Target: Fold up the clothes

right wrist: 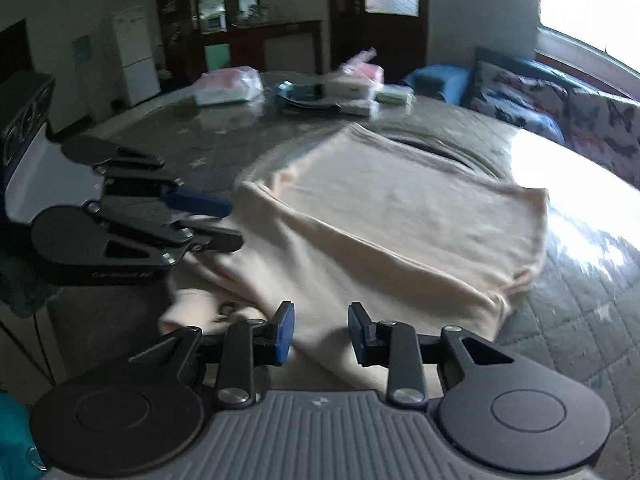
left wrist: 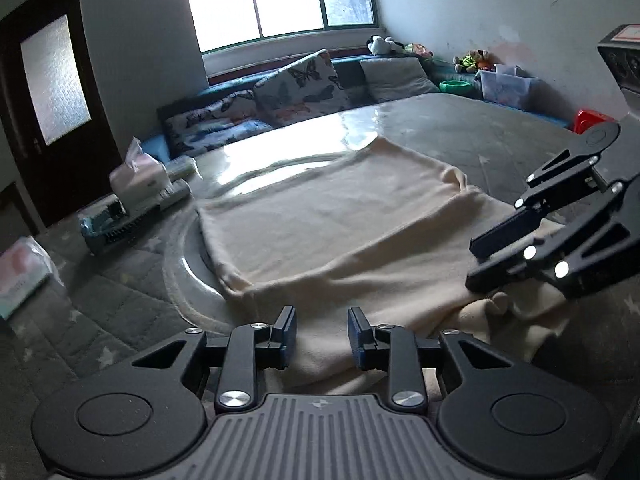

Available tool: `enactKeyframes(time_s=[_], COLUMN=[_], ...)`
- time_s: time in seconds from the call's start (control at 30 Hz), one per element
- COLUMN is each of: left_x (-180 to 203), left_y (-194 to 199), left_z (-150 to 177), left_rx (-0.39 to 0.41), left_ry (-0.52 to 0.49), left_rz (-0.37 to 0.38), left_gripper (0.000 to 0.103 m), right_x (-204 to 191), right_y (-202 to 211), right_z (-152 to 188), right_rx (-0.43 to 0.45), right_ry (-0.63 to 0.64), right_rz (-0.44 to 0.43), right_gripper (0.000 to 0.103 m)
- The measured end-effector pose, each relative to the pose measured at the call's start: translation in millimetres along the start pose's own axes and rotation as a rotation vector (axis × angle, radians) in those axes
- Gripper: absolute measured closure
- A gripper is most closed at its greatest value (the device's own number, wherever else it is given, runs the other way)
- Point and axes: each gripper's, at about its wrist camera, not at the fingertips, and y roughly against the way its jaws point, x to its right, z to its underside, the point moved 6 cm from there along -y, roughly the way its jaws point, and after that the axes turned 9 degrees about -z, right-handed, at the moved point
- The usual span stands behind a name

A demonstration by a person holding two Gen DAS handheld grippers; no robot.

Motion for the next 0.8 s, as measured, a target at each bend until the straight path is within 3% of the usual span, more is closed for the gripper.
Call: enactKeyframes(time_s=[0.13,0.3,0.47,0.67,0.8], left_x=[9,24,14,4,0], left_y=[6,-9,-4,14,35], left_z=[-12,2,8,14,18], left_rx=[0.042,-0.028,-0.039,-0.035,-0.012], left_ry=[0.011,-0.033,0.000,-0.009,-0.057], left_rz=[0.034,0.076,0.103,0.075,0.047], left_gripper=[0.072,0.073,0.073,0.070,0.061], right_x=[-8,-9,9,20,28], right_y=[-5,2,24,34,41], right_z=[-3,1,7,22,32], right_rx=[0.008,0.004,0.034,0.017,0.005], right_ry=[0.015,-0.002,-0.076,-0.114,-0.139], right_rz=[-0.012,-0.030,-0.009,0.010,0.023], right_gripper=[0.074,0.074,0.073,0.073,0.074])
